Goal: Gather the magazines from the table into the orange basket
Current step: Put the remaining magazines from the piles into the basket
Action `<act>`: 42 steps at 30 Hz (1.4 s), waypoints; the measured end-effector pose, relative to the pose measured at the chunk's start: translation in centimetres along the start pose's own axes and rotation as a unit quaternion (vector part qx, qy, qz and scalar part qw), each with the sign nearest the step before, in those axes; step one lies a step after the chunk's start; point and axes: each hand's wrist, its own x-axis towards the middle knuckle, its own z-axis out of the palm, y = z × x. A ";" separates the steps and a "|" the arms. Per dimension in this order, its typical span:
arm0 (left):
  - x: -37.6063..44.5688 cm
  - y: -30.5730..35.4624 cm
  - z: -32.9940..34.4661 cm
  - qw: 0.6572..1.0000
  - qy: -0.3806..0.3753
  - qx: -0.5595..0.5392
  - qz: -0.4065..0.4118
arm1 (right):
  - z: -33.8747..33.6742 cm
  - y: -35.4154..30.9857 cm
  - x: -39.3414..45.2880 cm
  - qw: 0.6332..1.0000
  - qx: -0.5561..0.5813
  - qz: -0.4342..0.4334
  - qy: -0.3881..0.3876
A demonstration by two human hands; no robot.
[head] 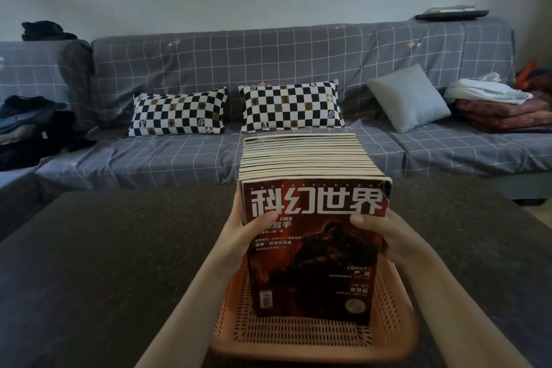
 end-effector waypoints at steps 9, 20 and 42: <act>0.1 -0.2 0.1 1.000 0.009 -0.005 -0.022 | 1.5 0.9 0.1 0.997 0.020 -0.005 0.069; 0.2 -1.0 0.3 0.998 0.034 -0.005 -0.049 | 2.2 2.2 0.2 0.992 -0.014 0.024 0.124; 1.4 5.9 0.8 0.999 -0.012 0.022 0.040 | 1.6 -2.2 1.3 0.994 0.014 -0.098 0.055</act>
